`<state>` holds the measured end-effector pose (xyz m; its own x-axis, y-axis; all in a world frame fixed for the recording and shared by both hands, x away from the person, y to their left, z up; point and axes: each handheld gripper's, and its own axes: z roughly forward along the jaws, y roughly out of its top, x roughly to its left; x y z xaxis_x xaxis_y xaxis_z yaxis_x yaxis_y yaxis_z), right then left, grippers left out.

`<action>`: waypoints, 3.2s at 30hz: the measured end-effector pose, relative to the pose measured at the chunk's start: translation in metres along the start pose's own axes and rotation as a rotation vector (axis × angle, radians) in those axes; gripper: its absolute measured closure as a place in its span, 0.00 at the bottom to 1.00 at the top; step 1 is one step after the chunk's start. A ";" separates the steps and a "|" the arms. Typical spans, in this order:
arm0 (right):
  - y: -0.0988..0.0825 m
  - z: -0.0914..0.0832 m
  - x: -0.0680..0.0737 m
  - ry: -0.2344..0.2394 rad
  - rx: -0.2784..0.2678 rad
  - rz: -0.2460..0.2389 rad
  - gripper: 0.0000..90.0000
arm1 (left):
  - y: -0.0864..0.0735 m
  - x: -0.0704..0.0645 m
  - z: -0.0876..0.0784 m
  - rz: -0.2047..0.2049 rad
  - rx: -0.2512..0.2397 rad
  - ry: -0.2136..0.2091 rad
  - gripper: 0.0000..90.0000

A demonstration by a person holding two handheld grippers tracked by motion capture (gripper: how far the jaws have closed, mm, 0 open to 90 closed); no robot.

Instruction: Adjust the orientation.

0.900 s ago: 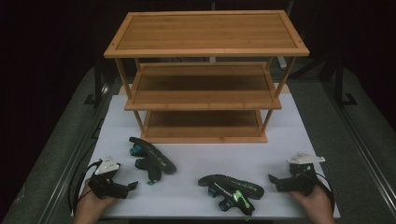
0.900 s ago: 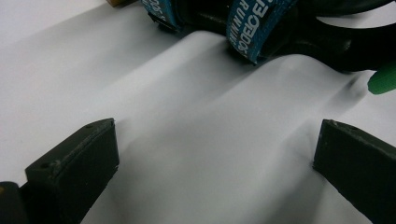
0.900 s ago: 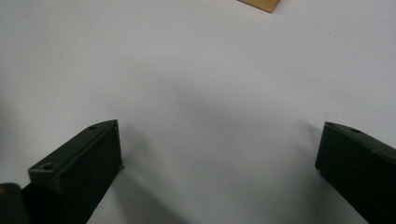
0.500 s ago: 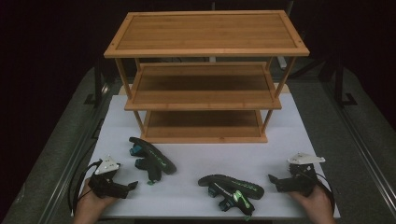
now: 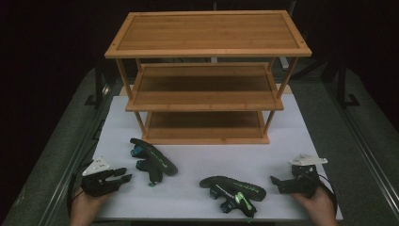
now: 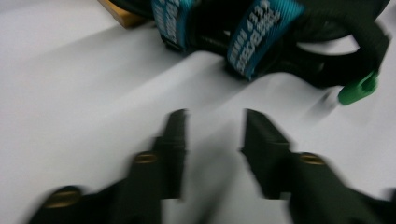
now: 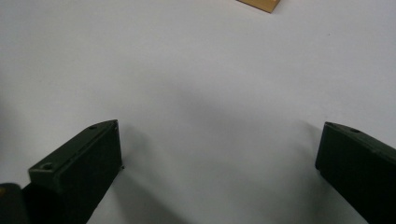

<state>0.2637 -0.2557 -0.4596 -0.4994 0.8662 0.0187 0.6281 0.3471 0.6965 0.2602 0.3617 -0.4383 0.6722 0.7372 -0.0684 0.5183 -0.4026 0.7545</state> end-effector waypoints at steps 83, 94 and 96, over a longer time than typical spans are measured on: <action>0.000 0.000 0.000 0.001 -0.004 0.000 0.00 | 0.128 -0.002 0.060 0.055 -0.163 -0.056 1.00; 0.000 0.000 0.000 0.001 -0.002 0.001 0.00 | 0.130 -0.028 0.053 0.079 -0.151 -0.141 1.00; 0.000 0.000 0.000 0.001 -0.001 0.001 0.00 | 0.131 -0.032 0.053 0.072 -0.154 -0.155 0.93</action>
<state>0.2636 -0.2557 -0.4596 -0.4989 0.8664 0.0201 0.6279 0.3454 0.6975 0.3342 0.2567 -0.3718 0.7838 0.6128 -0.1009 0.3871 -0.3550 0.8510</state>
